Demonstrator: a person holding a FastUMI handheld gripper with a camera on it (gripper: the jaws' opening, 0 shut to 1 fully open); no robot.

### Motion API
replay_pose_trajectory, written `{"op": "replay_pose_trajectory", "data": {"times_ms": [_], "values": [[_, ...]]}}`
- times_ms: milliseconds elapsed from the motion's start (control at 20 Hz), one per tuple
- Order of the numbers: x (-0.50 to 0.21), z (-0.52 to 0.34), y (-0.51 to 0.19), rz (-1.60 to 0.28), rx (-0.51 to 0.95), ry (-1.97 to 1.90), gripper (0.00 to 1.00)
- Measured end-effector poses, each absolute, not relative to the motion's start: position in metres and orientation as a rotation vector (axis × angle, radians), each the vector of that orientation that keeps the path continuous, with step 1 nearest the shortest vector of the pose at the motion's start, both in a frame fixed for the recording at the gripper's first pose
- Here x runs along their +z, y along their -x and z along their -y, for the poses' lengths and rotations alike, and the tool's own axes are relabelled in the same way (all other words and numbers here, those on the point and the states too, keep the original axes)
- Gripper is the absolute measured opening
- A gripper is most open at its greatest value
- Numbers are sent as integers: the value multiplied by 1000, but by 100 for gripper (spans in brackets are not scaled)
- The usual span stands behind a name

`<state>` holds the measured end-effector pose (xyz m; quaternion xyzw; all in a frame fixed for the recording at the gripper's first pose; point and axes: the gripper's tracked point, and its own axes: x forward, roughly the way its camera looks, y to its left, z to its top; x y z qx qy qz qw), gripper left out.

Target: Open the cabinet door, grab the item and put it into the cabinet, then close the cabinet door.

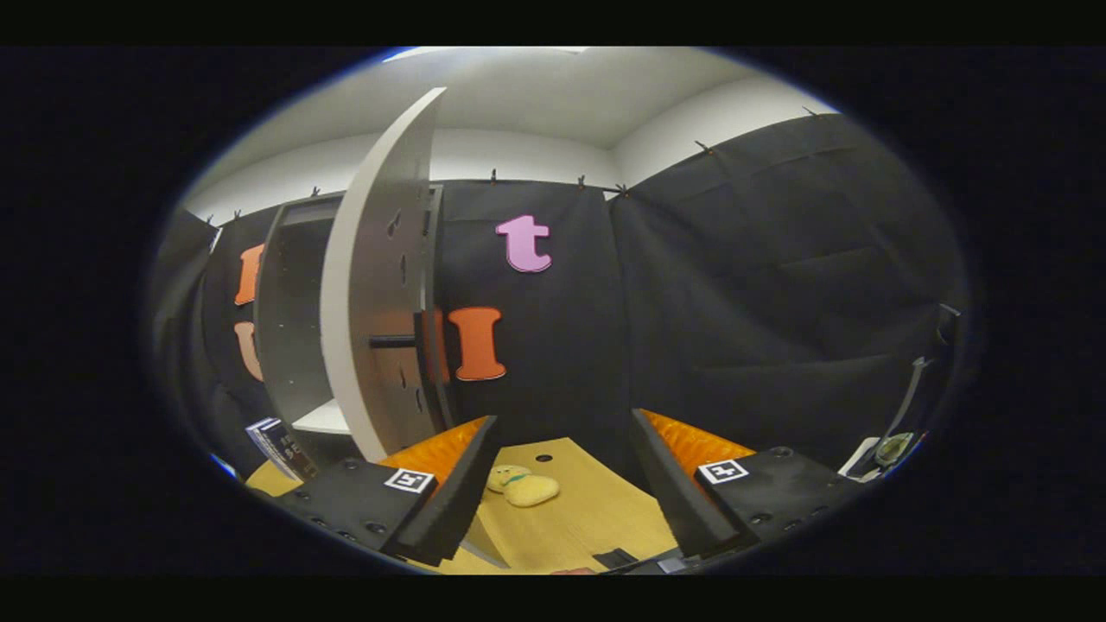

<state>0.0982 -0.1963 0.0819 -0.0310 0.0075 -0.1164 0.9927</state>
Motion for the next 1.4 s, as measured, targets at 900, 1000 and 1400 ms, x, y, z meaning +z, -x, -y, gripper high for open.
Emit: {"op": "replay_pose_trajectory", "data": {"times_ms": [900, 1000, 1400], "values": [[71, 153, -106, -7, -319, 168, 92], [69, 136, -103, -11, -318, 178, 92], [51, 37, -109, -21, -212, 161, 91]]}}
